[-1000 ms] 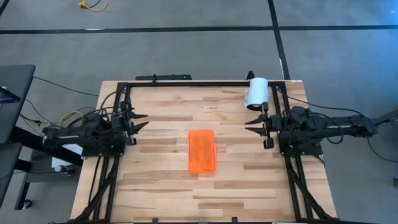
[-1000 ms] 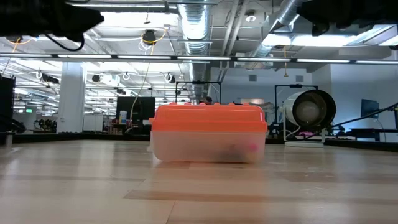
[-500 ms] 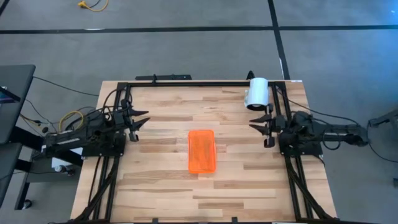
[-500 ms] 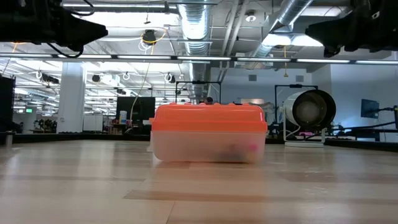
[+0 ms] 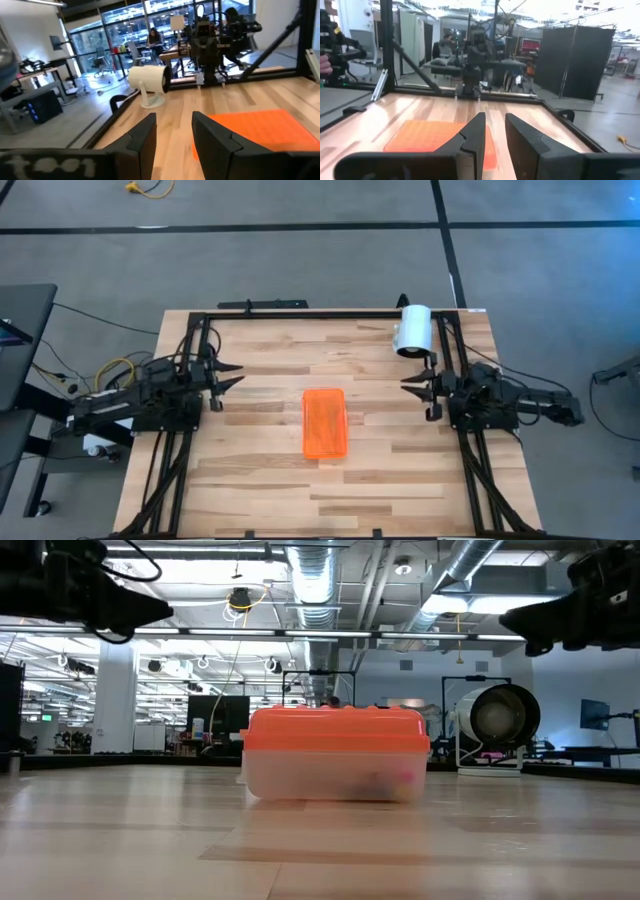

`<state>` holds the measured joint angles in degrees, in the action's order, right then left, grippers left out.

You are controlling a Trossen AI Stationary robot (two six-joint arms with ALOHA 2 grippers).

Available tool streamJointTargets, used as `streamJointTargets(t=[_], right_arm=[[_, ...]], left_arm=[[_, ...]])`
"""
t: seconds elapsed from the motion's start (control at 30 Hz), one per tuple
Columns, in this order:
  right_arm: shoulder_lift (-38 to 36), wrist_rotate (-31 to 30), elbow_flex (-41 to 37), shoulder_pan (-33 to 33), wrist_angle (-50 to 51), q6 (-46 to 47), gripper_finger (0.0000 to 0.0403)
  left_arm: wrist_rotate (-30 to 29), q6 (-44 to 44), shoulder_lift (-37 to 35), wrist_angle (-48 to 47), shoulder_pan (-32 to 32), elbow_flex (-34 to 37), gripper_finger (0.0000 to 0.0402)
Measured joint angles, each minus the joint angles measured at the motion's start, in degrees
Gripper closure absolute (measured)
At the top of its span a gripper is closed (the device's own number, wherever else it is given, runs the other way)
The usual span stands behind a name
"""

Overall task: Pick & place school supplies into a supply box
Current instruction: Return to Home Position

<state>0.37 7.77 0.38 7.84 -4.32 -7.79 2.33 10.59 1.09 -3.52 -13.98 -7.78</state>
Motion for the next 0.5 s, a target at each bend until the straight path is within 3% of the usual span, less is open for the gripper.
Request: streamJointTargets(t=[0.23, 0.5], right_arm=[[-0.2, -0.2, 0.0, -2.8, -1.9, -1.7, 0.0333], [-0.2, -0.4, 0.0, -3.3, -0.2, -1.7, 0.0333]], left_arm=[[1.5, -0.3, -0.8, 9.5, 0.0, 7.2, 0.0285], [1.9, -1.1, -0.9, 9.1, 0.0, 7.2, 0.0285]])
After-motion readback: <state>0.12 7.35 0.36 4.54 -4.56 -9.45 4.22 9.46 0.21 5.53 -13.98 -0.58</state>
